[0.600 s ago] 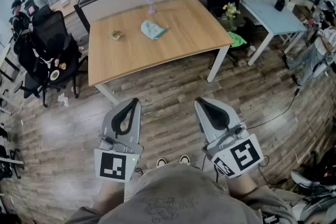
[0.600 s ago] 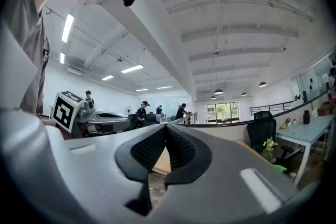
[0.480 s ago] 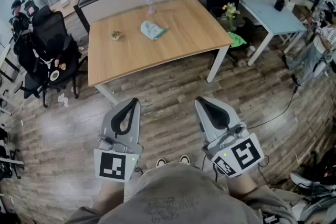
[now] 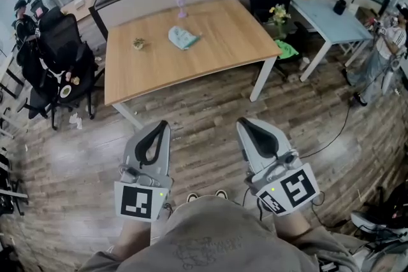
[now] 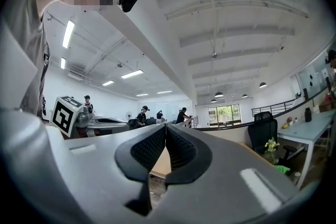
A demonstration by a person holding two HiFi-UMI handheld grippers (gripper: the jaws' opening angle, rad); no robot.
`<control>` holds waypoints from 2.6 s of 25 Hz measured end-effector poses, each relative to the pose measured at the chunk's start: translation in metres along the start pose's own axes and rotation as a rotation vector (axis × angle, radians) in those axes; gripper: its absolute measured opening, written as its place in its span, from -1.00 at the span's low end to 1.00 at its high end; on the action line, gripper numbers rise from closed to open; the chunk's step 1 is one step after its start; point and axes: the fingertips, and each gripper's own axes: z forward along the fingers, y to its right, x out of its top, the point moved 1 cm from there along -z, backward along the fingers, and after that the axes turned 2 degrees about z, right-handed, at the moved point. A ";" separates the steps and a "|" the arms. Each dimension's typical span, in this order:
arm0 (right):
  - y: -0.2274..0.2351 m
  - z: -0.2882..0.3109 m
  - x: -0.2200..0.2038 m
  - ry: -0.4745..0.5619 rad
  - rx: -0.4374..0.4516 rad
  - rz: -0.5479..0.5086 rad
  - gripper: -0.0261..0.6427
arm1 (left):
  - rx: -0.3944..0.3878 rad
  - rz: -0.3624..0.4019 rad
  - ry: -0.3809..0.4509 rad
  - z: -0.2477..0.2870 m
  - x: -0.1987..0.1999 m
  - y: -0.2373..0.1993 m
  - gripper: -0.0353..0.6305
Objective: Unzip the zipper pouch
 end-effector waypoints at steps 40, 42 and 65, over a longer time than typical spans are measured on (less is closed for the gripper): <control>0.153 0.158 -0.049 -0.086 -0.055 0.030 -0.40 | 0.079 -0.010 -0.069 0.172 -0.050 -0.111 -0.29; 0.160 0.184 -0.048 -0.092 -0.060 0.025 -0.40 | 0.074 -0.011 -0.064 0.189 -0.052 -0.133 -0.29; 0.240 0.383 -0.067 -0.115 -0.058 0.036 -0.40 | 0.061 -0.042 -0.071 0.331 -0.089 -0.273 -0.29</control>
